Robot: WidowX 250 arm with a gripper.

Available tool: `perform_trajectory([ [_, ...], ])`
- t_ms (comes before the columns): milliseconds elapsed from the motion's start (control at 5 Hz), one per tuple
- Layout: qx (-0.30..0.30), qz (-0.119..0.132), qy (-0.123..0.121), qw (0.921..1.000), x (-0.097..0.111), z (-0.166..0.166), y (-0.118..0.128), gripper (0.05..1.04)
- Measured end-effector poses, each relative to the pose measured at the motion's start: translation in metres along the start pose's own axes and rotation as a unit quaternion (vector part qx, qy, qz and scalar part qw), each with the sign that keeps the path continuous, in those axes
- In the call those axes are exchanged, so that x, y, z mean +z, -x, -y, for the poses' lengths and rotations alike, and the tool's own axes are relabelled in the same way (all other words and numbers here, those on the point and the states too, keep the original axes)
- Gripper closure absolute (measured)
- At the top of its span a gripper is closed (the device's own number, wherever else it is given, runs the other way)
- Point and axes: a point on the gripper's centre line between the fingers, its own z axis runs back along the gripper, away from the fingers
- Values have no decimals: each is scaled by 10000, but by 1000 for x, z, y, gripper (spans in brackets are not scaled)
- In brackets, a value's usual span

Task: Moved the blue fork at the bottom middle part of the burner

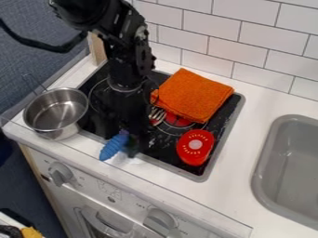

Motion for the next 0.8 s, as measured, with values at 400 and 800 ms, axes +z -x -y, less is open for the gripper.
perform_trajectory([
  [400,-203,229,17,9995,16,4,-3,83],
  [800,-297,257,52,9992,18,6,-4,83],
])
